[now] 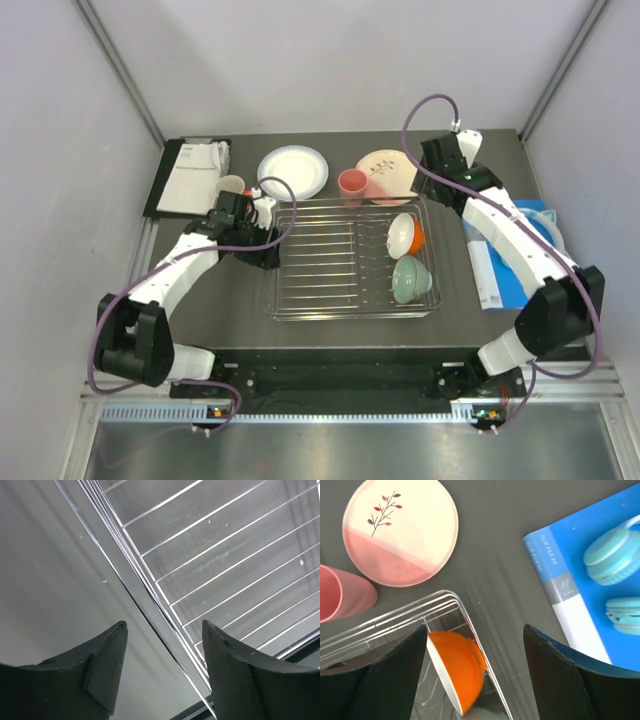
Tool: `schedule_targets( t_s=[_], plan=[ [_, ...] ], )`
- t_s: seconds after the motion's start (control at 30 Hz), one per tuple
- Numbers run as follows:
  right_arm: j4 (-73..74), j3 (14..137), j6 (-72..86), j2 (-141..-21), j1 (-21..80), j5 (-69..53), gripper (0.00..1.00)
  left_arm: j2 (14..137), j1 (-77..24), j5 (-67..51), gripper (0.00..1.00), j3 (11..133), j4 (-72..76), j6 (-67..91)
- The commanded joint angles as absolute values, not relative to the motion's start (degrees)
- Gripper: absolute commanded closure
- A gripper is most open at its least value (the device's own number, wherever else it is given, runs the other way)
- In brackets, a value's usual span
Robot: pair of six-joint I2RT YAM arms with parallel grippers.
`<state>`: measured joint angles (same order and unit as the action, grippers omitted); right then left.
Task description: Load the mixed dishes into the dish rack
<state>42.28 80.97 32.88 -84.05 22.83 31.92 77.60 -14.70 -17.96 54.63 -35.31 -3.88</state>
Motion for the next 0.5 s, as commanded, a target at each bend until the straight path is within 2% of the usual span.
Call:
schedule_targets(
  t_s=[0.0, 0.2, 0.47],
  plan=[
    [34.81, 80.33, 34.28, -89.9, 19.08, 24.28, 0.24, 75.76, -15.55, -16.96, 0.36, 53.35, -31.9, -5.36],
    [30.94, 84.02, 33.23, -97.11, 18.98, 22.59, 0.25, 74.53, -16.26, -16.7, 0.46, 52.38, -33.83, -9.05],
    [31.29, 90.79, 30.24, -107.13, 18.98, 22.85, 0.27, 72.25, -16.96, -15.03, 0.51, 51.33, -36.65, -12.65]
  ],
)
